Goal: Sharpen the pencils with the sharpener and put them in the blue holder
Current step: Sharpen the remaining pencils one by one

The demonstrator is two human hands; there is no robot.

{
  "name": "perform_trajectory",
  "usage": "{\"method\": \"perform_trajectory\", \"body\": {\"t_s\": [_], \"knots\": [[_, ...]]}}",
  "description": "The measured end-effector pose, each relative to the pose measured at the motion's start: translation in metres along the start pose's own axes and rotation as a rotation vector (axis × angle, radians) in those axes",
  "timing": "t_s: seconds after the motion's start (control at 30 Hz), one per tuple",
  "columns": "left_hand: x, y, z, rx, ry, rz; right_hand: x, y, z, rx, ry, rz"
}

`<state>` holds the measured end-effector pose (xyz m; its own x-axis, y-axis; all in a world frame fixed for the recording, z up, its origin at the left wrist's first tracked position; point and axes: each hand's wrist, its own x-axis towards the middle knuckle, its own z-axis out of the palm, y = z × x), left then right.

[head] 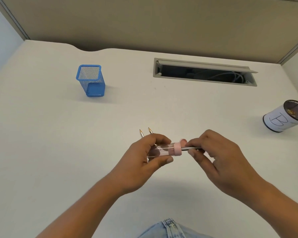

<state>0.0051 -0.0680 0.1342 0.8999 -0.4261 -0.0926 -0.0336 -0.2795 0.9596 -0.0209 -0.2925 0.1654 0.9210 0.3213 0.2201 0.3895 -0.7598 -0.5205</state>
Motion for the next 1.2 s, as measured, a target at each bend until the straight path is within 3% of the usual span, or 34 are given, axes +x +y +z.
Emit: {"method": "perform_trajectory", "body": {"t_s": [0.17,0.3,0.4,0.47,0.5,0.57,0.7,0.83,0.93,1.0,1.07,1.13,1.2], "knots": [[0.001,0.003,0.001,-0.064,-0.016,0.02,0.004,0.001,-0.003,-0.213,0.03,-0.166],[-0.002,0.002,0.003,0.035,0.075,0.174,0.005,-0.006,-0.004,-0.146,-0.014,-0.133],[0.0,-0.002,0.003,0.148,0.111,0.345,0.006,-0.006,0.002,0.278,-0.149,0.261],[0.002,-0.006,0.002,0.232,0.09,0.39,0.009,-0.002,0.0,0.603,-0.316,0.602],[0.002,-0.007,0.002,0.24,0.078,0.387,0.011,-0.001,-0.001,0.667,-0.38,0.67],[0.003,-0.008,0.001,0.192,0.08,0.35,0.012,-0.001,-0.003,0.572,-0.41,0.596],[0.003,-0.005,0.002,0.089,0.13,0.22,0.012,0.003,-0.002,0.374,-0.226,0.289],[0.001,-0.002,0.006,-0.04,0.162,0.121,0.017,0.009,-0.007,-0.143,-0.074,-0.155],[0.0,-0.004,0.007,-0.066,0.177,0.13,0.017,0.006,-0.003,-0.254,-0.007,-0.248],[0.001,-0.005,0.007,-0.02,0.196,0.176,0.017,0.001,-0.001,-0.124,-0.066,-0.145],[0.003,-0.006,0.004,0.069,0.206,0.271,0.02,-0.001,0.0,0.214,-0.19,0.195],[0.004,-0.008,0.002,0.14,0.181,0.36,0.025,0.0,-0.004,0.677,-0.386,0.666],[0.006,-0.01,0.0,0.179,0.142,0.389,0.027,0.003,-0.008,0.864,-0.508,0.845]]}}
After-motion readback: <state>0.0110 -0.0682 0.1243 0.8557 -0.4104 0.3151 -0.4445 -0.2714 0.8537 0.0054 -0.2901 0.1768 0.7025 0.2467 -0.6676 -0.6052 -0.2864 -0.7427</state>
